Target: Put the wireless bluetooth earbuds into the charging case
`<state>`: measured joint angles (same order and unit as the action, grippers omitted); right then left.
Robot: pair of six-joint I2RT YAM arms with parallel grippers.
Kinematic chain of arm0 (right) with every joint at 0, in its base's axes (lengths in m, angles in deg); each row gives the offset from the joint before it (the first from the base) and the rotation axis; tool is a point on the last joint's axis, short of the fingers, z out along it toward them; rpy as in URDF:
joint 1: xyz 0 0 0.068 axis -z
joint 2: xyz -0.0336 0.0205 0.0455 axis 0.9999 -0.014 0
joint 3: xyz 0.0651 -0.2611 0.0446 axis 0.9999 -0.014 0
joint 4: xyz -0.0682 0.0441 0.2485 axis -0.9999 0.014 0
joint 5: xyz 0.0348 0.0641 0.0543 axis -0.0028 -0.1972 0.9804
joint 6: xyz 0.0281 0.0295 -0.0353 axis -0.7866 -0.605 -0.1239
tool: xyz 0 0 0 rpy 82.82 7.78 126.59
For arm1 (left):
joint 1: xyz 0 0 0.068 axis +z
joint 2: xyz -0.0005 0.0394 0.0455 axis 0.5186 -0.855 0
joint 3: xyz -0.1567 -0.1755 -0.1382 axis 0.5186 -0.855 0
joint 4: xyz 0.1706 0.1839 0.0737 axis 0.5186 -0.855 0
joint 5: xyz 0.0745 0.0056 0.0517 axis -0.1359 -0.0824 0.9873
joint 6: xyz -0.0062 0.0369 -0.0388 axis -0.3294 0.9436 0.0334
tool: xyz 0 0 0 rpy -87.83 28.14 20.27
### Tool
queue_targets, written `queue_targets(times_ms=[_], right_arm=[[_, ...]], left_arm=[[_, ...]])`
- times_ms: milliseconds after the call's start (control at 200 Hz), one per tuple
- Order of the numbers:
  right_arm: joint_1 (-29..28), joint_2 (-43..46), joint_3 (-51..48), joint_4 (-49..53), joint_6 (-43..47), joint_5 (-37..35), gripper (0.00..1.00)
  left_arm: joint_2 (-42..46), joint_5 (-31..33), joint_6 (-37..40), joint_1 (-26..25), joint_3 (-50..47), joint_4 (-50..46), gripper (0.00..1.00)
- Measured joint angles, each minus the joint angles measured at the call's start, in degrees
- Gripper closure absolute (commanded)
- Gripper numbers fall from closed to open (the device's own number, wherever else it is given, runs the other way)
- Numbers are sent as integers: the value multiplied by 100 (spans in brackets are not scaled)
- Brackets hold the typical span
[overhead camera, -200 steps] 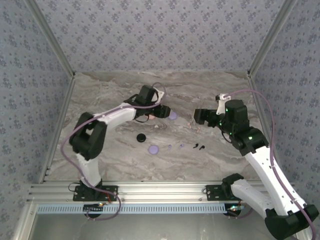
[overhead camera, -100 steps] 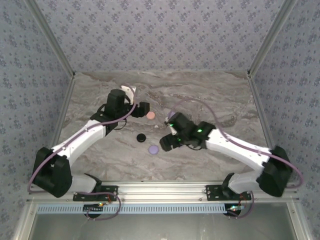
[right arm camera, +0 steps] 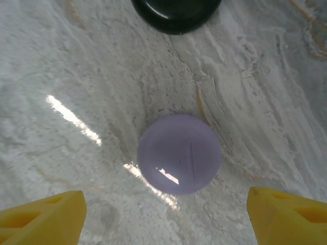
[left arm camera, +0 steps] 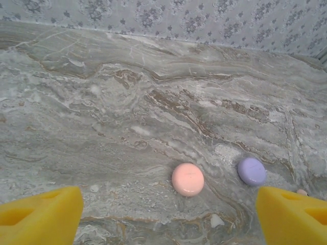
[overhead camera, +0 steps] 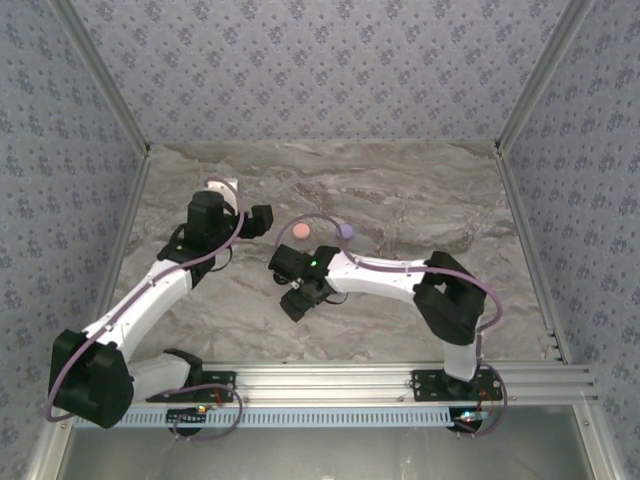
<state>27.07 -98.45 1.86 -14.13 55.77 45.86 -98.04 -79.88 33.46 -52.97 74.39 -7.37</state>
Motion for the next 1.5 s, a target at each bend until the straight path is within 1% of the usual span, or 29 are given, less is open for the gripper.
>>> queue_targets(times_ms=[375, 480, 545, 600, 660, 834, 939, 1029, 1124, 1224, 1229, 1364, 1504], right_arm=[[216, -450, 107, -11, 63, 94, 27], [216, -573, 146, -61, 87, 138, 37], [216, -643, 153, -81, 109, 155, 47], [216, -660, 184, -83, 144, 151, 53], [216, -660, 199, -109, 166, 155, 56], [232, -538, 103, -175, 216, 90, 59], [273, -42, -197, -251, 367, -50, 59], [374, 682, -466, -365, 581, -195, 59], [553, 1558, -737, -640, 918, -310, 59], [796, 2468, -1038, -1064, 1362, -391, 59], [833, 2603, -1091, -1139, 1445, -389, 58], [1176, 3654, -1526, -1818, 2319, -326, 58], [1268, 4391, -1904, -2588, 3410, -308, 58]], left_arm=[[44, 42, -17, 11, -66, -26, 11], [44, 42, -17, 11, -68, -26, 10], [44, 42, -17, 11, -68, -26, 10], [44, 42, -17, 11, -66, -26, 10], [44, 42, -17, 11, -68, -28, 9], [44, 7, -15, 11, -66, -44, 9], [44, -140, -11, 13, -66, -46, 9], [44, -400, 2, 15, -59, -50, 10], [44, -837, 17, 26, 31, -94, 11], [44, -1438, 28, 24, 236, -98, 12], [44, -1506, 26, 22, 262, -96, 12], [44, -2326, 28, -129, 651, -74, 12], [44, -2898, 33, -501, 970, -70, 12]])
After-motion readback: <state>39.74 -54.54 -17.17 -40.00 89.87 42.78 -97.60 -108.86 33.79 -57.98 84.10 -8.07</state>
